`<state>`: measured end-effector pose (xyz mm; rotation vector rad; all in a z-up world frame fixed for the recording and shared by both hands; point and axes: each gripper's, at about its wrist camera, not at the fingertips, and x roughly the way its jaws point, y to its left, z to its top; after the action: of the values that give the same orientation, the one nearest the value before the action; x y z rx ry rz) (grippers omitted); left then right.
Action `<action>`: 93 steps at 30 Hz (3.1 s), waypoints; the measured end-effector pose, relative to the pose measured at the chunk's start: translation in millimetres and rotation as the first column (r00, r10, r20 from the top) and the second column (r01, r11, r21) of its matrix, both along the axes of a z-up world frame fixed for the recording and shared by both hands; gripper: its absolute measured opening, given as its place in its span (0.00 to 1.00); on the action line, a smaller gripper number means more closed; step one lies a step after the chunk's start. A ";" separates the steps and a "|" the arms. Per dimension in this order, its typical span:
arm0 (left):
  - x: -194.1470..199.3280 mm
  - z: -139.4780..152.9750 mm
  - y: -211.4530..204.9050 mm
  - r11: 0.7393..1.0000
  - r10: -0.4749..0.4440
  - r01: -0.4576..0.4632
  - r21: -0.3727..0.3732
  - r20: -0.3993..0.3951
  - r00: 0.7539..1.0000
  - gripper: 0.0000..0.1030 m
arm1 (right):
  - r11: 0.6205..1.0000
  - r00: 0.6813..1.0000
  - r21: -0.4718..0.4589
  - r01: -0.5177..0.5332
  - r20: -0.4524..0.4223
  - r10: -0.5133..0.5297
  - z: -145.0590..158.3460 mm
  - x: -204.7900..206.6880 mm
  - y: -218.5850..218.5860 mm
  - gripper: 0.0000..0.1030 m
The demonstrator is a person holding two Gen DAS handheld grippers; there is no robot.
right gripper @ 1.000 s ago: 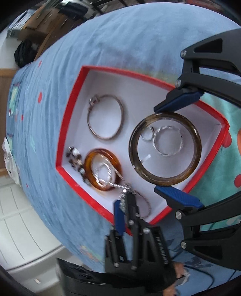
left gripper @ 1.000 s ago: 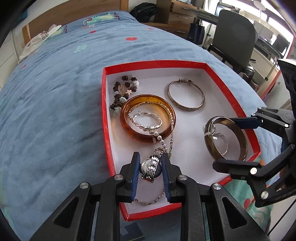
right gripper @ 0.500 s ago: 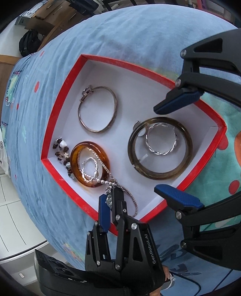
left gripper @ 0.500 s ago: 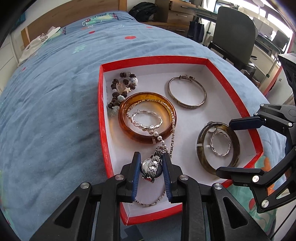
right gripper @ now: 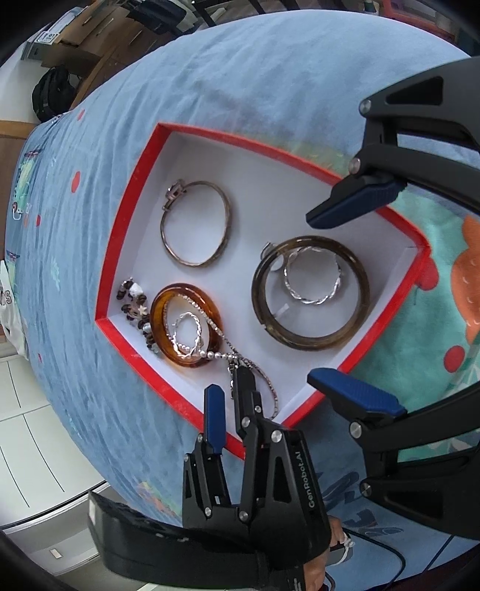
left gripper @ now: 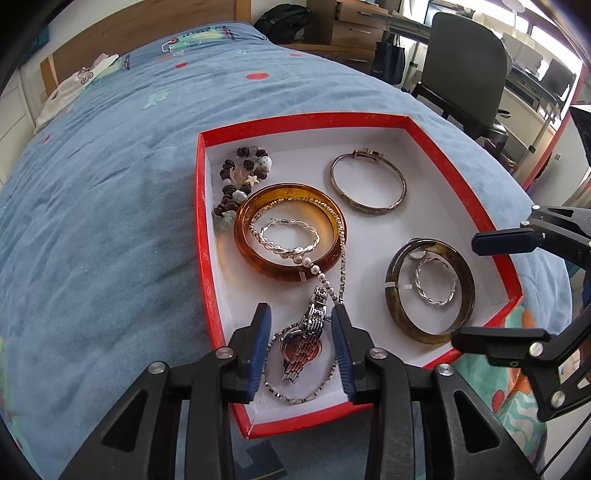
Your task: Organize jewelry
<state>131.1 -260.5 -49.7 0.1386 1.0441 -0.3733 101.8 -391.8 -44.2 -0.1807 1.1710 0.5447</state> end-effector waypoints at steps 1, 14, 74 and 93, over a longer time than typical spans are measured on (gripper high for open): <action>-1.0 1.3 0.7 1.000 0.001 -0.001 -0.005 0.001 1.000 0.39 | 1.000 1.000 -0.003 0.011 0.003 -0.011 2.3 -1.7 -2.1 0.75; -24.1 39.7 12.7 0.999 0.039 -0.037 -0.037 0.058 0.998 0.57 | 0.982 0.983 0.060 0.178 0.042 -0.181 32.1 -26.2 -22.4 0.75; -119.6 66.2 89.6 0.941 0.326 -0.337 0.024 0.194 0.925 0.86 | 0.860 0.835 0.091 0.503 0.205 -0.510 58.0 -108.3 7.9 0.75; -127.2 86.8 85.3 0.951 0.299 -0.308 0.021 0.179 0.937 0.88 | 0.875 0.846 0.040 0.482 0.240 -0.476 80.3 -115.9 8.8 0.75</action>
<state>3.9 -175.2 37.0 0.0499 0.8847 -0.0533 -14.1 -383.0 36.1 0.0323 0.9336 0.0604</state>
